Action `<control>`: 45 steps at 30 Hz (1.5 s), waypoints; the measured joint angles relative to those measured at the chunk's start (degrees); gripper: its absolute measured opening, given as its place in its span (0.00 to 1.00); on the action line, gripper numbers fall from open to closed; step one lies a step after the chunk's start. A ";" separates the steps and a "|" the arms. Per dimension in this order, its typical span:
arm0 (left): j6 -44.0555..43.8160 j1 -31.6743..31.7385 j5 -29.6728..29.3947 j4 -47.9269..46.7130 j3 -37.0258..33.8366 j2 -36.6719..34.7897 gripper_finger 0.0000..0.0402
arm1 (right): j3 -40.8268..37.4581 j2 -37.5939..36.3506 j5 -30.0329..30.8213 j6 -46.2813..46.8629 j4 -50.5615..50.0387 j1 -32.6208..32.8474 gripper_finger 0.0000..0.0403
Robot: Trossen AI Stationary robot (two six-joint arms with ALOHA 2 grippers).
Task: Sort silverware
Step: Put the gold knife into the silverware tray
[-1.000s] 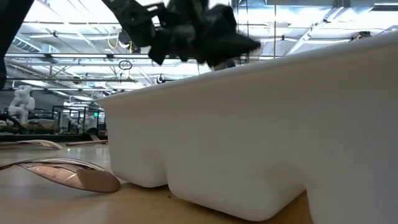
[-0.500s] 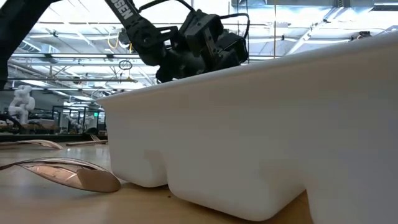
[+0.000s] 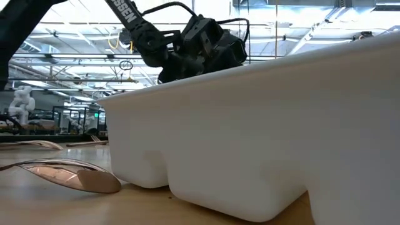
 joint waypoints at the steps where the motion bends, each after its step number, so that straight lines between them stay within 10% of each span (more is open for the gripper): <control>1: -2.33 0.54 1.22 -0.04 0.51 -0.09 0.31 | 0.00 0.00 0.00 -0.50 0.04 0.00 0.47; 9: -7.76 7.65 15.47 -5.29 7.99 -11.19 0.33 | 0.00 0.00 0.00 -2.37 -1.11 -0.32 0.48; 12: 8.83 11.70 7.23 -23.62 9.44 -20.59 0.32 | 0.00 0.00 0.02 -2.28 -1.18 -0.42 0.48; 19: 26.43 19.10 -39.84 -59.55 8.64 -33.68 0.32 | 0.00 0.00 0.00 -1.85 -3.53 -0.77 0.48; 30: 12.33 37.11 -40.21 -48.72 -10.55 -32.35 0.32 | 0.00 0.00 -0.09 -1.52 -6.05 -2.91 0.48; 45: 14.71 40.41 -53.74 -55.10 -11.35 -25.55 0.32 | 0.00 0.00 -0.09 -0.43 -6.17 -3.87 0.48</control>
